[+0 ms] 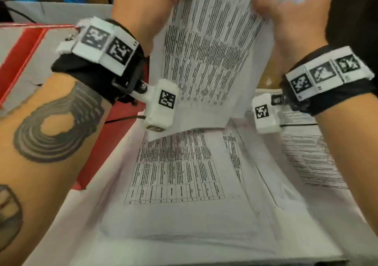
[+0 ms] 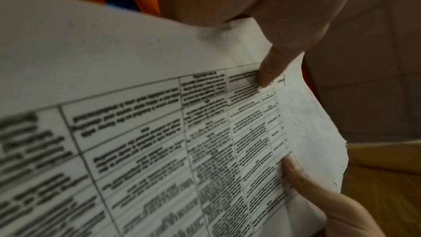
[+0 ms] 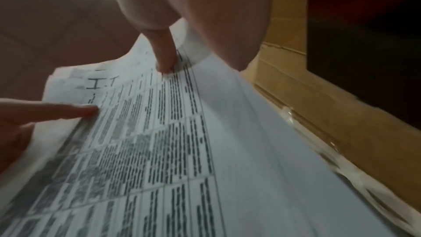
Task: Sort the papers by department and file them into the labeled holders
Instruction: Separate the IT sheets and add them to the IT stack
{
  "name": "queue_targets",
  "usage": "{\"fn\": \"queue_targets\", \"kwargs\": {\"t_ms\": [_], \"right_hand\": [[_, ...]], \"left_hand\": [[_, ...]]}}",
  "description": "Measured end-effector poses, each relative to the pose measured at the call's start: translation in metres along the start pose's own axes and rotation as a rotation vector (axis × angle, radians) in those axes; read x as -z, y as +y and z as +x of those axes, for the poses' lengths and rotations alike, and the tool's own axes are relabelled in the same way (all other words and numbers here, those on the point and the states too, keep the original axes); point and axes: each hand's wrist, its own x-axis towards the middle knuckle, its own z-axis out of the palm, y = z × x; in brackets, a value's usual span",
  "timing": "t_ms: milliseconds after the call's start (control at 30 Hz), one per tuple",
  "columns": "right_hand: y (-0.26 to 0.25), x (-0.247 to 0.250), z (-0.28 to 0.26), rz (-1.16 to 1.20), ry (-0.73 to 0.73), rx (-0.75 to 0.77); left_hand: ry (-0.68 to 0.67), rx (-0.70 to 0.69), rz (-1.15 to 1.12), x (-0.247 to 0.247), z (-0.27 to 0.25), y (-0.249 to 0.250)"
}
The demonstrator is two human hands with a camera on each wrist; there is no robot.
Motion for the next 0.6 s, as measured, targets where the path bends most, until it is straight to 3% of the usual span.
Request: {"fn": "queue_targets", "kwargs": {"t_ms": [100, 133, 200, 267, 400, 600], "right_hand": [[-0.006, 0.001, 0.005, 0.031, -0.053, 0.088], [-0.007, -0.001, 0.001, 0.040, -0.102, 0.046], [0.007, -0.001, -0.014, 0.037, -0.253, -0.135], [0.024, 0.001, -0.035, -0.040, -0.321, -0.287], [0.043, -0.003, -0.041, -0.042, -0.247, -0.347], [0.030, -0.016, -0.031, 0.069, -0.262, -0.348]], "left_hand": [[0.073, -0.101, -0.043, 0.007, -0.004, -0.001], [0.090, -0.124, -0.064, 0.007, -0.009, -0.001], [0.096, -0.040, -0.085, 0.005, -0.022, -0.008], [0.041, 0.141, -0.119, 0.004, -0.040, -0.025], [-0.031, 0.300, -0.130, 0.004, -0.058, -0.046], [0.002, 0.309, -0.209, 0.004, -0.038, -0.037]]}}
